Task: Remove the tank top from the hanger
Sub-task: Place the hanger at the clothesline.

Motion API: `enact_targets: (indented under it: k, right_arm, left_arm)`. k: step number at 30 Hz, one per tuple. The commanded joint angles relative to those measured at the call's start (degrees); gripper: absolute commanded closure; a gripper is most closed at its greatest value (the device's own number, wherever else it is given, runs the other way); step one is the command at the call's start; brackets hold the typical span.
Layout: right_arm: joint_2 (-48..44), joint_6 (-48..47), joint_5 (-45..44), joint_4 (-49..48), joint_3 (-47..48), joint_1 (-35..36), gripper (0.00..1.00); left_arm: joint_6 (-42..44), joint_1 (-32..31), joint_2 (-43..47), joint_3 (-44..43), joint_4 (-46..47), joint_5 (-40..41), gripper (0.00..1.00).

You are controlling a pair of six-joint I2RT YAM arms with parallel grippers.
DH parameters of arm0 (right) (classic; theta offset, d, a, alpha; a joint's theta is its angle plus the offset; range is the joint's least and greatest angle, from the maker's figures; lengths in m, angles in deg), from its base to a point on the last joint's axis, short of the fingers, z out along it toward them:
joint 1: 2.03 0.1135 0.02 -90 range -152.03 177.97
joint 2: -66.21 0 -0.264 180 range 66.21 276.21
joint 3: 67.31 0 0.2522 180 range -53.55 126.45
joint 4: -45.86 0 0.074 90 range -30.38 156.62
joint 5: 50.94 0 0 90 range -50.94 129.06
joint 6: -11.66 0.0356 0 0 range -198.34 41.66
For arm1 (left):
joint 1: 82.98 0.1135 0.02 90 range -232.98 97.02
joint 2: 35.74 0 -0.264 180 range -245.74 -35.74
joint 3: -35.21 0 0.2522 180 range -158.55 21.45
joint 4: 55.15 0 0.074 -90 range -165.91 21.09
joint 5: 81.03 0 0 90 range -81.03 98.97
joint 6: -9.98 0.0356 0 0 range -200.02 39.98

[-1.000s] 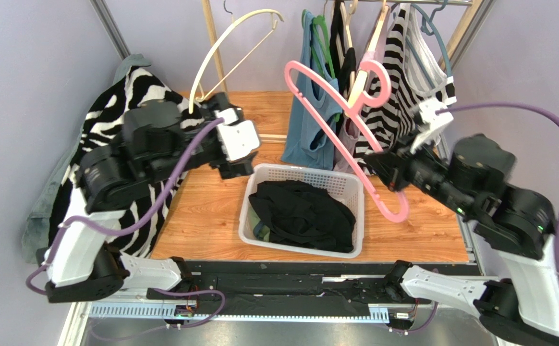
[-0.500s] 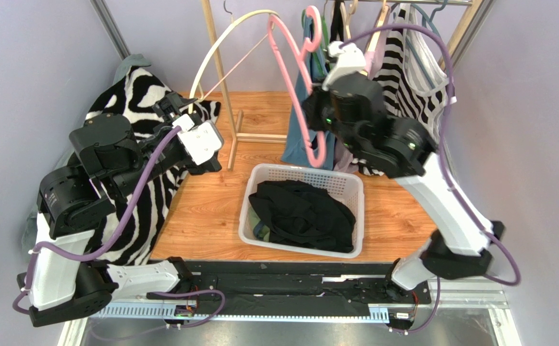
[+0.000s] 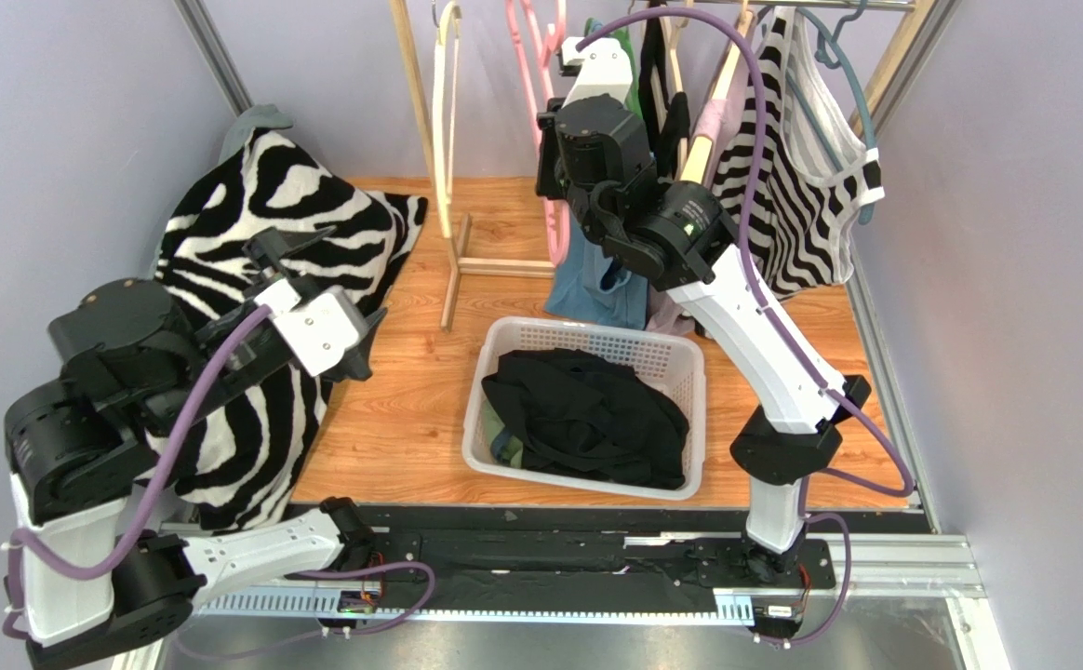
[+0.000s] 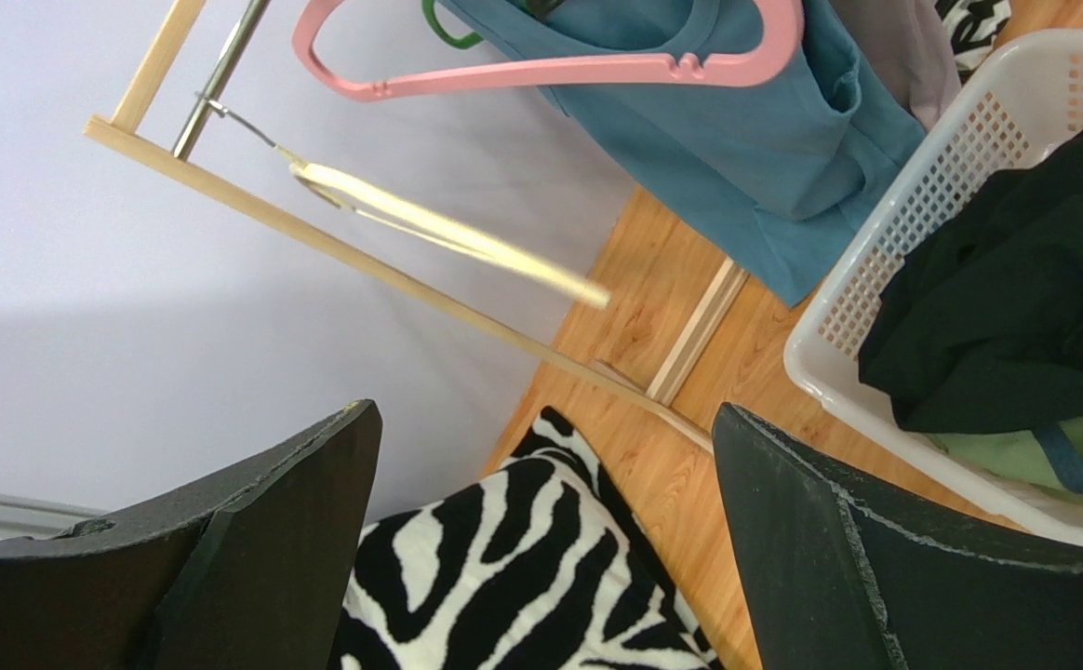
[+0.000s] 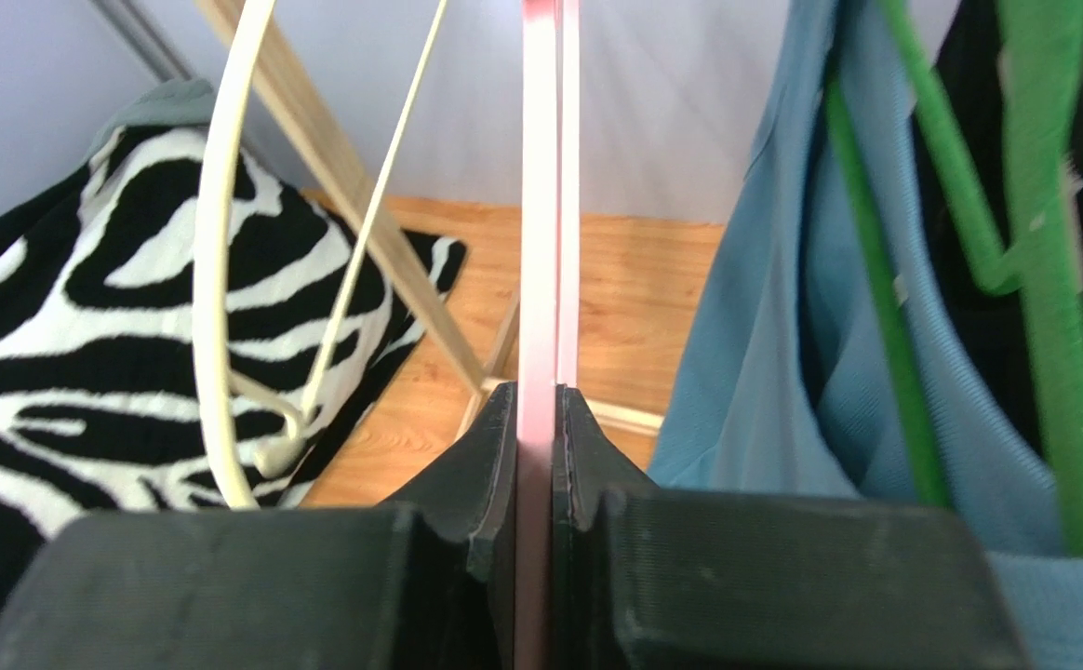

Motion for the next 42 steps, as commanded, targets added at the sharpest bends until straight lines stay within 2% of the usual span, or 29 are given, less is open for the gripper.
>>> enact_targets:
  k: [1,4,22,32,42]
  right_arm:
    - [-1.34,-4.38,-2.09,-8.43,1.49,-1.16,1.00]
    - [0.86,-6.14,-1.48,-9.57,5.10,-2.04,1.00]
    - [6.84,-4.13,8.09,-12.39,5.45,-10.39,1.00]
    - [7.11,-5.26,13.03,-12.13,5.19,-13.12,1.00]
    - [3.24,-5.79,16.63,-9.59,4.05,-14.52,1.00]
  left_arm:
    - [-1.05,0.67,1.46,1.43,-0.25,-1.88,0.03]
    - [-1.05,0.76,1.99,1.79,-0.60,-2.41,0.03]
    - [-1.40,0.76,0.67,0.56,-2.36,-3.91,0.03]
    - [-1.58,0.85,-2.23,-0.84,-3.06,-4.70,0.04]
    - [-1.93,1.28,-3.46,-1.99,-3.51,-6.10,0.04]
